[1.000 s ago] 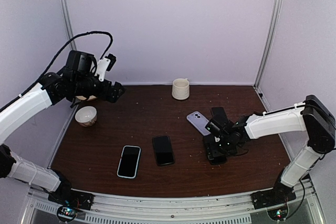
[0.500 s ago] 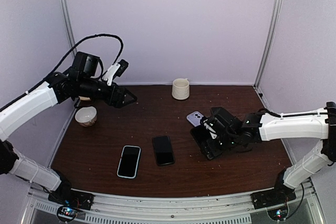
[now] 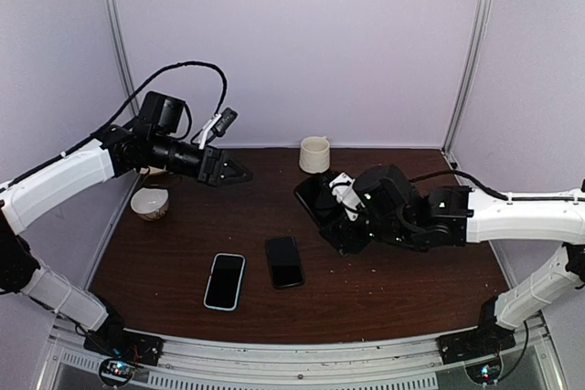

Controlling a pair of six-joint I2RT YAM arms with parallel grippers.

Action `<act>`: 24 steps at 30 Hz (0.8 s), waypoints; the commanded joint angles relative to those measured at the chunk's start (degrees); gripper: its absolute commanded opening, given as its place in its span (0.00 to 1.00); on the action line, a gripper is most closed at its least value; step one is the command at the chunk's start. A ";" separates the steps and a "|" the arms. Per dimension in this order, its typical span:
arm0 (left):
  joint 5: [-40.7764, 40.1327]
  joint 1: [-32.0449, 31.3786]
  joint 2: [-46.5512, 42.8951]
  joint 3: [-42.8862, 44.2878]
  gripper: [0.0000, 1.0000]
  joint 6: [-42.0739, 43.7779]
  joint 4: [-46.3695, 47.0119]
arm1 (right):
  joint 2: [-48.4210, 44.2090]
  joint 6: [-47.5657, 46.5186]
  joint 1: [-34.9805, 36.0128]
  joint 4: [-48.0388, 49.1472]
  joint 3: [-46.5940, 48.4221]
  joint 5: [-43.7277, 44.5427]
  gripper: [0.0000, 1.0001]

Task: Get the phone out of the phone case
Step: Pass from the right arm to the left

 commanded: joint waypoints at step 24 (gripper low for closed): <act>8.28 -1.74 4.97 0.13 0.44 -12.61 9.36 | 9.83 -7.83 5.15 8.54 16.26 4.86 0.42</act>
